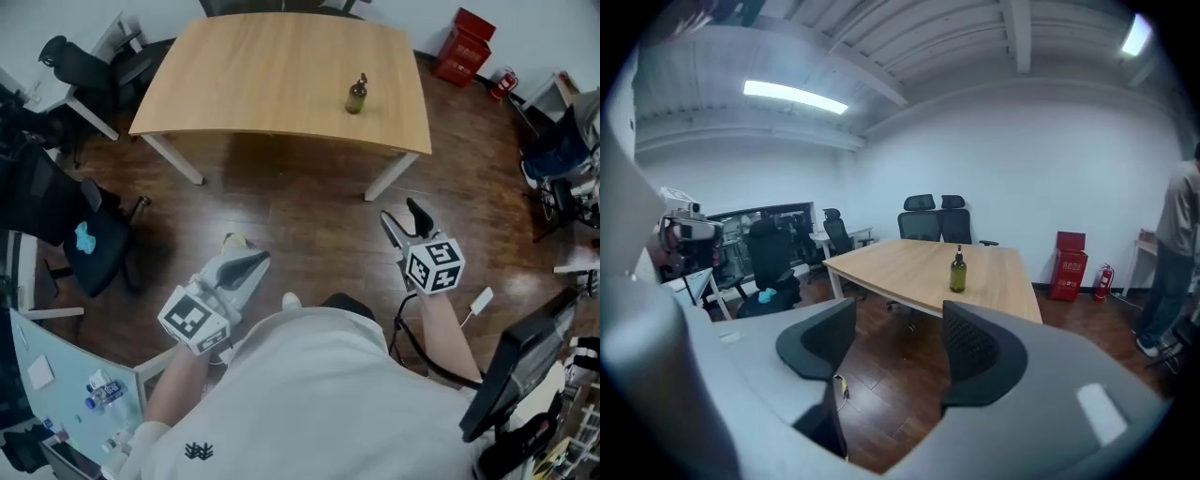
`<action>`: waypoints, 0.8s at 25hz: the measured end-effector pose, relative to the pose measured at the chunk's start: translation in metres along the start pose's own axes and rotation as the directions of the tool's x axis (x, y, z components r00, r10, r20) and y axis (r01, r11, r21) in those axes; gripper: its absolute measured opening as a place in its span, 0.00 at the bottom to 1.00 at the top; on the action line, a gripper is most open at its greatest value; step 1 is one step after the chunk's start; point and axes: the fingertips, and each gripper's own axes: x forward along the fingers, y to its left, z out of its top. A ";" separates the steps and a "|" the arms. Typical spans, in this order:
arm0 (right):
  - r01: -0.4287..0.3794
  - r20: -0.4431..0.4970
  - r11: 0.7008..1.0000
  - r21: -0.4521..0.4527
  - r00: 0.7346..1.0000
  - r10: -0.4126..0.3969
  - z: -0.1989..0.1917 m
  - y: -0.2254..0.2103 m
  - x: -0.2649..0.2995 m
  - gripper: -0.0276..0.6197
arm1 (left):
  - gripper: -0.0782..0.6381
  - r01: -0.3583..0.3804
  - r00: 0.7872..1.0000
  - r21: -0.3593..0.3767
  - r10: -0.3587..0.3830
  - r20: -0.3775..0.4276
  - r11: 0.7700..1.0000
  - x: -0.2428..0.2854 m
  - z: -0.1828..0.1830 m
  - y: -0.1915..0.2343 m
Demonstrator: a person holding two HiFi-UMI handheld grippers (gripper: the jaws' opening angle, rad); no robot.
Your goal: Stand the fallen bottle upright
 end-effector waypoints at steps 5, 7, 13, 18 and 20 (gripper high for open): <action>-0.027 0.027 1.000 -0.010 0.999 0.027 -0.006 0.034 -0.069 0.49 | 0.11 0.054 0.999 0.015 -0.054 0.004 0.998 0.020 -0.003 -0.030; -0.044 0.038 0.999 -0.012 0.998 0.044 -0.007 0.043 -0.093 0.50 | 0.11 0.067 0.998 0.007 -0.067 -0.001 0.998 0.030 -0.005 -0.045; -0.035 0.053 0.999 -0.005 0.998 0.035 -0.035 0.062 -0.173 0.50 | 0.11 0.145 0.989 0.042 -0.145 -0.004 0.989 0.055 0.000 -0.118; -0.082 0.078 0.996 -0.047 0.993 0.085 -0.048 0.071 -0.216 0.49 | 0.11 0.125 0.992 0.020 -0.125 0.012 0.992 0.052 -0.011 -0.179; -0.094 0.086 0.994 -0.054 0.991 0.098 -0.050 0.074 -0.231 0.49 | 0.11 0.131 0.991 0.016 -0.131 -0.007 0.991 0.050 -0.019 -0.199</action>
